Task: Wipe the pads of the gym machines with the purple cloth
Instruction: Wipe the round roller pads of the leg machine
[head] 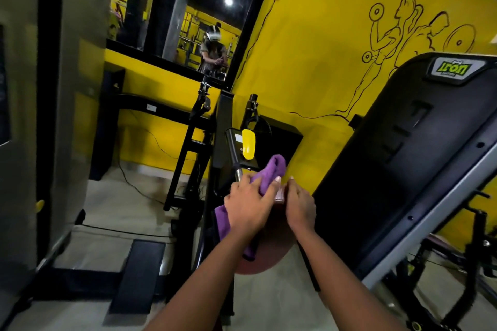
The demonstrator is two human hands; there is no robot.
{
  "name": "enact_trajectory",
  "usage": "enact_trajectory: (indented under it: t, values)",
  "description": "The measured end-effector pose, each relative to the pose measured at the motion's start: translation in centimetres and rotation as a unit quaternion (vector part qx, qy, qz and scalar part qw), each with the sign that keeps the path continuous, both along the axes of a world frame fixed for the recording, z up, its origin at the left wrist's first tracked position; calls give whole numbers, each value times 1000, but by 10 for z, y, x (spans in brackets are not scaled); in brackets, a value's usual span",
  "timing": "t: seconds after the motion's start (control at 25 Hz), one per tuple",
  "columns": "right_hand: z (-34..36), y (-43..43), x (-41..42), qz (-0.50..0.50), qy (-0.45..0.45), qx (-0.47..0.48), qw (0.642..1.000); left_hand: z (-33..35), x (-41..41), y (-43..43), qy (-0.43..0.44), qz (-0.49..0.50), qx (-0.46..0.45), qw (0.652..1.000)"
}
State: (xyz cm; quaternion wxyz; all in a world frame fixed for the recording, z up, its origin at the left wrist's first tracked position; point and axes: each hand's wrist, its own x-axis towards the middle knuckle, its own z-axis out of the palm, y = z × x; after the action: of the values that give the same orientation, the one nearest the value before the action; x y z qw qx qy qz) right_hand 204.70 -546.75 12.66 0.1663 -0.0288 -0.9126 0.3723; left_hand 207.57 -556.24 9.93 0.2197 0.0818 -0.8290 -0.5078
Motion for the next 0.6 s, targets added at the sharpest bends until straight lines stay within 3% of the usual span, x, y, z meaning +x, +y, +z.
enact_trajectory:
  t: [0.08, 0.16, 0.36, 0.4, 0.52, 0.6]
  values:
    - [1, -4, 2, -15, 8, 0, 1000, -22, -9, -16, -25, -24, 181, 983]
    - [-2, -5, 3, -14, 24, 8, 1000, -53, -12, -24, -47, -39, 345, 937]
    - [-5, -5, -1, -10, 43, 6, 999, -104, -11, -17, -85, 19, 454, 887]
    - [-5, -4, -2, -9, 44, 6, 999, -116, -9, -16, -108, 35, 491, 864]
    - [-8, -2, -8, -10, 48, 10, 999, -140, -2, -1, -135, 8, 671, 729]
    - [-11, -1, -10, -9, 52, 7, 999, -145, 4, 12, -124, -12, 740, 661]
